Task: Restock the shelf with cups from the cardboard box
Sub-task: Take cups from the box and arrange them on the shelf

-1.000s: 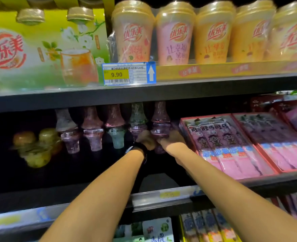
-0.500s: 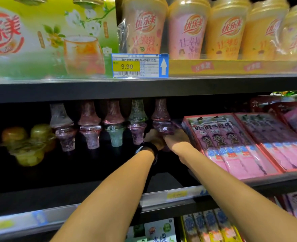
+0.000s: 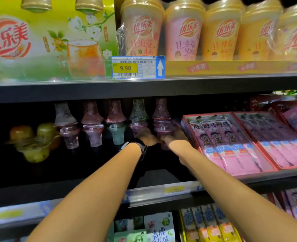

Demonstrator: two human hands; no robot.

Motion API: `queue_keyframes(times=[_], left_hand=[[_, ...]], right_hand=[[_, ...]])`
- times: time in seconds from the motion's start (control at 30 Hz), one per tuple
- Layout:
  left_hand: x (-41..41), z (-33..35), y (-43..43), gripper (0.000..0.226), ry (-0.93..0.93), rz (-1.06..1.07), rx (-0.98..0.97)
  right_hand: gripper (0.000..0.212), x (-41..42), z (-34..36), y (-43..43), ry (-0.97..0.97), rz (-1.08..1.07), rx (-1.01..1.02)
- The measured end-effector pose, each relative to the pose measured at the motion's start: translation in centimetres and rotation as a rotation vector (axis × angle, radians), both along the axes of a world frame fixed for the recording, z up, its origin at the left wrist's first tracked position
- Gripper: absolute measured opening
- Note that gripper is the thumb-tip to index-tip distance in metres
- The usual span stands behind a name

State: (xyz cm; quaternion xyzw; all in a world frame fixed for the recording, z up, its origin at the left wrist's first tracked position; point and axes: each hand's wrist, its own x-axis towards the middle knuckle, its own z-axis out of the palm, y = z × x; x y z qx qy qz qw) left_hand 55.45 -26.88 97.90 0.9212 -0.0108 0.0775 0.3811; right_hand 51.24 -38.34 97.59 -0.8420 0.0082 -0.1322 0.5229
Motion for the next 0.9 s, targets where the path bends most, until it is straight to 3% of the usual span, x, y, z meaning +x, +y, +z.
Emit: queue_keyframes(times=[0.13,0.2,0.23,0.3,0.37,0.43,0.5,0.73,0.9], left_hand=[[-3.0,1.3,3.2,0.066,-0.043,0.092,0.233],[-4.9,1.7,4.9,0.068,-0.046,0.156,0.363],[-6.1,1.8,5.8,0.060,-0.023,0.169,0.424],[-8.9,1.7,7.1,0.045,0.006,0.216,0.563],[-12.0,1.5,8.2,0.064,-0.104,0.362,0.670],[-15.1,1.3,8.7,0.071,-0.212,0.505,0.790],[-17.3,1.0,9.2,0.070,-0.254,0.553,0.847],[-24.7,0.6,12.1,0.081,-0.334,0.629,0.926],[-31.9,-0.1,15.8,0.076,-0.448,0.703,0.980]], right_hand=[[0.037,-1.1,-0.4,0.1,0.227,0.099,0.175],[0.040,-1.8,-0.5,-0.2,0.216,0.132,0.244],[0.039,-2.3,-0.5,-0.2,0.185,0.146,0.216],[0.028,-3.8,-0.4,-0.4,0.093,0.195,-0.081],[0.038,-5.7,0.2,-0.2,-0.046,0.210,-0.437],[0.037,-7.2,0.7,0.3,-0.195,0.230,-0.637],[0.066,-8.3,1.0,0.9,-0.299,0.246,-0.702],[0.088,-11.5,1.3,3.5,-0.465,0.365,-0.733],[0.084,-15.5,0.2,6.6,-0.690,0.420,-0.590]])
